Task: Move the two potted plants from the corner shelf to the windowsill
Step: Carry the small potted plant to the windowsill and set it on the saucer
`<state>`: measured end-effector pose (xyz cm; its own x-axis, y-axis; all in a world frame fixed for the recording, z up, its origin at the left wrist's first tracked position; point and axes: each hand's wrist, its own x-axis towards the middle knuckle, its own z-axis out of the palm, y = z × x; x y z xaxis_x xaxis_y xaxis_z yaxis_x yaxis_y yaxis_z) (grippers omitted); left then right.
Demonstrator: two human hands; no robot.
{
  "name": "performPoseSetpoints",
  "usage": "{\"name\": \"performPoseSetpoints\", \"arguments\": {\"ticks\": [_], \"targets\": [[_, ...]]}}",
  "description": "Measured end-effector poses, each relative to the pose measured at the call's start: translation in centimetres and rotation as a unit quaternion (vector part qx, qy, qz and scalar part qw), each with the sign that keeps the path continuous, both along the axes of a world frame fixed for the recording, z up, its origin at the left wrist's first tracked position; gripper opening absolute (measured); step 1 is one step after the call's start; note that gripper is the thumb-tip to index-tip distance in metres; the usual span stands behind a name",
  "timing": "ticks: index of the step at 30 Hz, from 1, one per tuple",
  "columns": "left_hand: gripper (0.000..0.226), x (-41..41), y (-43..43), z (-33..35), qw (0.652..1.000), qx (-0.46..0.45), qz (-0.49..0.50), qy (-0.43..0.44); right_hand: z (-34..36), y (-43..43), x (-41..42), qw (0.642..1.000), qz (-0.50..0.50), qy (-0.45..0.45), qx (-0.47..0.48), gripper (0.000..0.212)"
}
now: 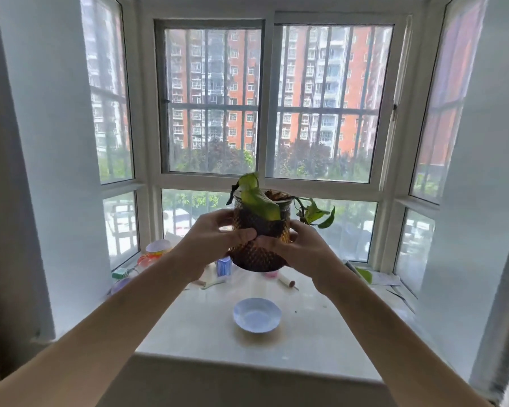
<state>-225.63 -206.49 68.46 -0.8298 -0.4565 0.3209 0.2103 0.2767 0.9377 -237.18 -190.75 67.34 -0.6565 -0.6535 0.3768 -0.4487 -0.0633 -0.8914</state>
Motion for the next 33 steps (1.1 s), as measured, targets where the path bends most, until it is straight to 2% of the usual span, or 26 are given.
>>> {"name": "performPoseSetpoints", "arguments": {"ticks": [12, 19, 33], "targets": [[0.041, -12.1, -10.5, -0.2, 0.997, -0.002, -0.078, -0.002, -0.2, -8.8, -9.0, 0.997, -0.08, -0.001, -0.002, 0.024], [0.042, -17.8, -12.7, -0.7, 0.994, 0.019, -0.107, -0.007, -0.6, -11.0, -14.2, 0.996, -0.083, -0.004, -0.009, 0.024], [0.04, -26.0, -14.9, -1.9, 0.997, 0.028, -0.066, -0.001, -1.6, -14.0, -24.0, 0.999, -0.044, -0.017, -0.005, 0.026]]}}
